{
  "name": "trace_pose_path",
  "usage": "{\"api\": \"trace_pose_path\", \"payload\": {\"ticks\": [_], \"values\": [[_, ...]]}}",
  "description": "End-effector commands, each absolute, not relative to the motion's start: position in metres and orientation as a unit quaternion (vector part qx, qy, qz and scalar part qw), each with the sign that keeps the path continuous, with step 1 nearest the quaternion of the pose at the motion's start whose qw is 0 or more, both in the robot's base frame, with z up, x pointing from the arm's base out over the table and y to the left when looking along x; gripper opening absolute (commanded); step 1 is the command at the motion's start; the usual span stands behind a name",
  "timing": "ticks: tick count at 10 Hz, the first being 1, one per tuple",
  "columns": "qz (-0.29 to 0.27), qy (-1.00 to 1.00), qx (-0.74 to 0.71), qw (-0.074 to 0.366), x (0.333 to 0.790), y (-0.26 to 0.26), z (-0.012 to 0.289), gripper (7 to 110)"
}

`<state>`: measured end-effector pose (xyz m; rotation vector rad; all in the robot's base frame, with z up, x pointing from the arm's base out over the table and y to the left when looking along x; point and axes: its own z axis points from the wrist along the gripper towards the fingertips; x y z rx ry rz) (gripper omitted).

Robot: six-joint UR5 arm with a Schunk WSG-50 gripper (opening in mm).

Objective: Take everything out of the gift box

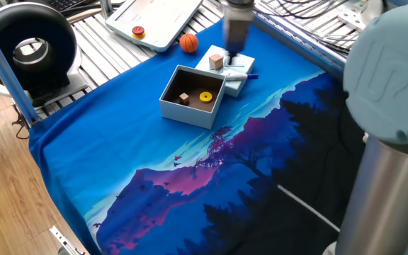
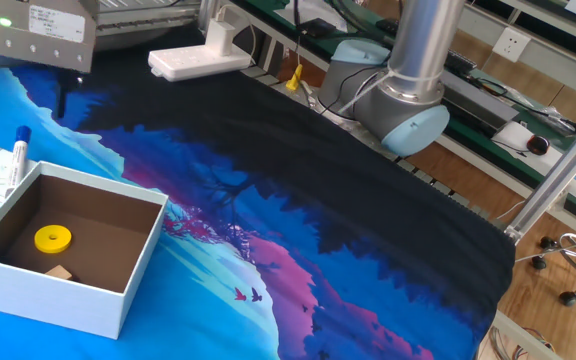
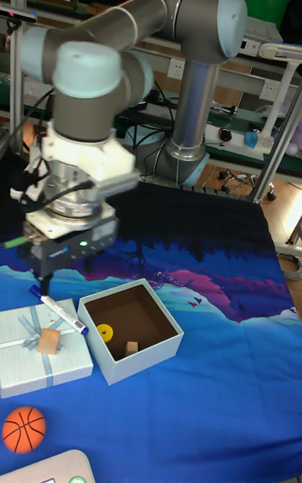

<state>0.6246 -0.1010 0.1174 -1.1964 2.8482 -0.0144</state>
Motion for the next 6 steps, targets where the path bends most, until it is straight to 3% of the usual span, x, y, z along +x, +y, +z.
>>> {"api": "trace_pose_path", "payload": {"ticks": [1, 2, 6], "values": [[0.032, 0.95, -0.307, 0.047, 0.657, -0.018, 0.098, 44], [0.05, 0.954, -0.293, 0.047, 0.658, 0.0, 0.084, 44], [0.028, 0.969, -0.242, 0.034, 0.643, 0.03, 0.055, 44]]}}
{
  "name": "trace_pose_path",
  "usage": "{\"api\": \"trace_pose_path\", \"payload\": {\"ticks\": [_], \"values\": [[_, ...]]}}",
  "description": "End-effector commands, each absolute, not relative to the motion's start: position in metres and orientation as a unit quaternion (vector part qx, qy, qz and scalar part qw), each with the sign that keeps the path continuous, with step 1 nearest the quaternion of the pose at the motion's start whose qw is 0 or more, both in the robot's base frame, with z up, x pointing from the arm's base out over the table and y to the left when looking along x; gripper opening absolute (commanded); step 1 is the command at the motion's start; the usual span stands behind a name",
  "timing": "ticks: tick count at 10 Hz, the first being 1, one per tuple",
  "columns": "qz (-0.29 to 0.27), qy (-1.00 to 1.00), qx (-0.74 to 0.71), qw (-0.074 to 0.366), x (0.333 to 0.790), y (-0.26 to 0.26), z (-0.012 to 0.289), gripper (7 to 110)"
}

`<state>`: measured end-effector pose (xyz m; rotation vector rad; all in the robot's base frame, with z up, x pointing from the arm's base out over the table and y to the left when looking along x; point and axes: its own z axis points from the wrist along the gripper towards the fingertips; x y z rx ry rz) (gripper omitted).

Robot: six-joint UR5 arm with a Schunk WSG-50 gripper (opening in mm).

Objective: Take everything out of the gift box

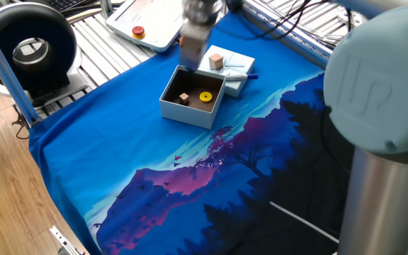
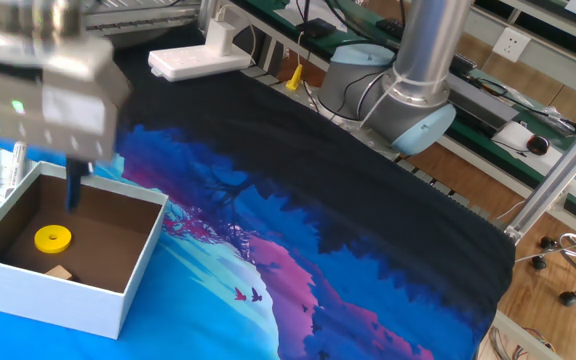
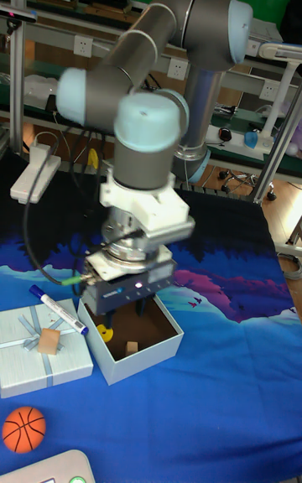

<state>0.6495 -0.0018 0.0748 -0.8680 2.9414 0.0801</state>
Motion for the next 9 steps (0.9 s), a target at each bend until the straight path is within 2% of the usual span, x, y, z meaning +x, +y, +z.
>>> {"api": "trace_pose_path", "payload": {"ticks": [1, 3, 4, 6, 9], "values": [[0.028, 0.971, -0.237, 0.032, 0.633, 0.037, 0.044, 44], [0.038, 0.969, -0.243, 0.032, 0.62, 0.028, 0.025, 44], [0.019, 0.974, -0.223, 0.028, 0.616, 0.009, 0.02, 22], [-0.042, 0.99, -0.133, 0.024, 0.611, -0.036, 0.014, 22], [-0.05, 0.993, -0.102, 0.027, 0.611, -0.048, 0.005, 22]]}}
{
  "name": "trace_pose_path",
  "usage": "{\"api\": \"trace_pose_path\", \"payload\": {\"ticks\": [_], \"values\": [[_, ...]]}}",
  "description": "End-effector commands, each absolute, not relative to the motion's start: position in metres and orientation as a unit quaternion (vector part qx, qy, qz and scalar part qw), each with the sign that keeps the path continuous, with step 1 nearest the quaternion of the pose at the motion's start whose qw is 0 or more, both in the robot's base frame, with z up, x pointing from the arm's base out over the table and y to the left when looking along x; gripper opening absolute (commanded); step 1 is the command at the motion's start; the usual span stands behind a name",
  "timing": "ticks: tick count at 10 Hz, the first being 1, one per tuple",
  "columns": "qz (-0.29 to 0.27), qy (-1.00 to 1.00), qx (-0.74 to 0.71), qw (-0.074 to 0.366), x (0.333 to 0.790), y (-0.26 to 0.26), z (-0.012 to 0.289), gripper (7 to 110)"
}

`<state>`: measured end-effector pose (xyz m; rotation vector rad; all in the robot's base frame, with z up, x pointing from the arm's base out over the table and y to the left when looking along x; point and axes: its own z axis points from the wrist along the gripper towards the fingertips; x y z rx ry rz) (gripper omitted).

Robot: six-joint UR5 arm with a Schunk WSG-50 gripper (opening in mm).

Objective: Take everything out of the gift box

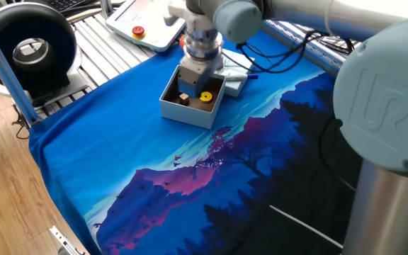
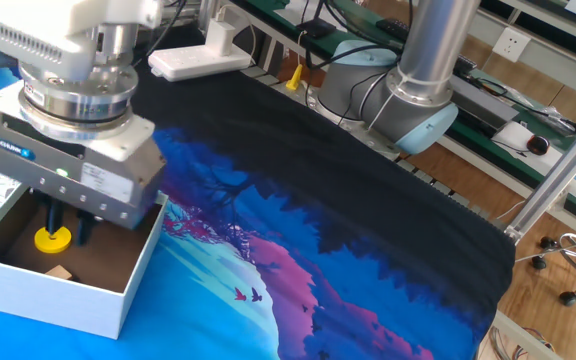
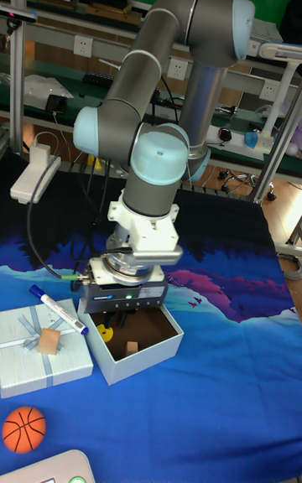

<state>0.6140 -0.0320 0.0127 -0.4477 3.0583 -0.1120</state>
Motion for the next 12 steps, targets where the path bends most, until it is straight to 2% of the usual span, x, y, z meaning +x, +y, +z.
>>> {"api": "trace_pose_path", "payload": {"ticks": [1, 3, 12], "values": [[-0.032, 0.993, -0.104, 0.033, 0.615, -0.039, 0.006, 44], [-0.017, 0.994, -0.103, 0.04, 0.618, -0.031, 0.005, 44], [-0.025, 0.998, -0.051, 0.036, 0.616, -0.043, -0.017, 44]]}}
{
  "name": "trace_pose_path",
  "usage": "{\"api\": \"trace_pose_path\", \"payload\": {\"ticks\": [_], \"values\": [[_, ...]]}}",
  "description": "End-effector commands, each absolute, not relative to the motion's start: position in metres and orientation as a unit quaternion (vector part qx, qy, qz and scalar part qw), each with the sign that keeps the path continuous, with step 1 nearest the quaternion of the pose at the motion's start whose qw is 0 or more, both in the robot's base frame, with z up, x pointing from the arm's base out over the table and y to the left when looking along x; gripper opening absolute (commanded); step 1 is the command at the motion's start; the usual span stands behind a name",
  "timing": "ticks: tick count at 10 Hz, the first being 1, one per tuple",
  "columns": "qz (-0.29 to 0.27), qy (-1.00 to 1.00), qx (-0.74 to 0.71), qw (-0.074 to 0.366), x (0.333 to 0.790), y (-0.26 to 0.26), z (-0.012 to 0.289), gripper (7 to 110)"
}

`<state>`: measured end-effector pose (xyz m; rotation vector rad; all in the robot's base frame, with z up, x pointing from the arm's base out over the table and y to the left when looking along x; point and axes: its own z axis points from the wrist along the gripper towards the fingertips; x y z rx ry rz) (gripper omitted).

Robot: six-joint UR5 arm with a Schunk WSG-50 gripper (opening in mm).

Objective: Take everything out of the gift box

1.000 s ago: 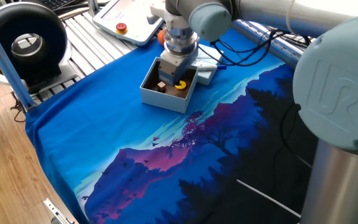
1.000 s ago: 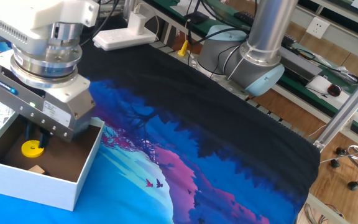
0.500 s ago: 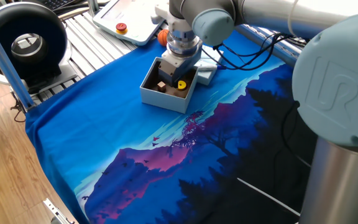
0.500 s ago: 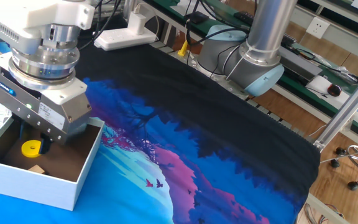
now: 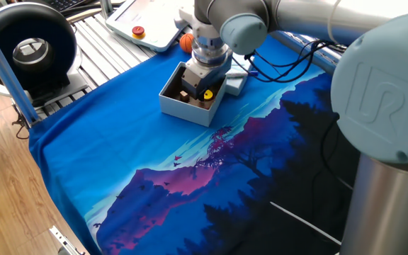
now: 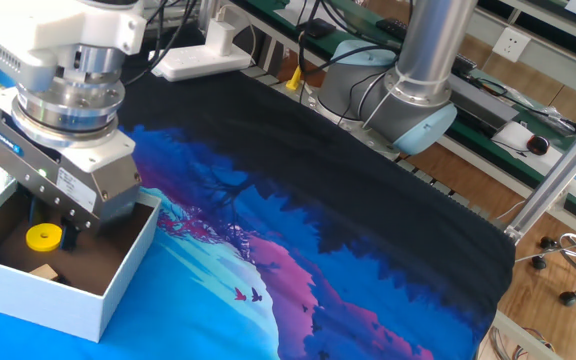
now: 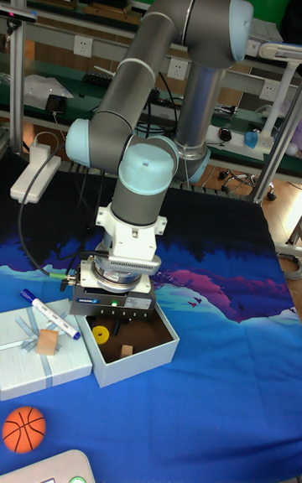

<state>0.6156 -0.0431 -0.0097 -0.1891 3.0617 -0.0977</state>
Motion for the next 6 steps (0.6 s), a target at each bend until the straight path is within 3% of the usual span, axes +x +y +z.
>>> {"api": "trace_pose_path", "payload": {"ticks": [1, 6], "values": [[-0.026, 0.998, -0.05, 0.033, 0.614, -0.044, -0.017, 44], [-0.031, 0.999, -0.043, 0.013, 0.599, -0.049, 0.001, 44]]}}
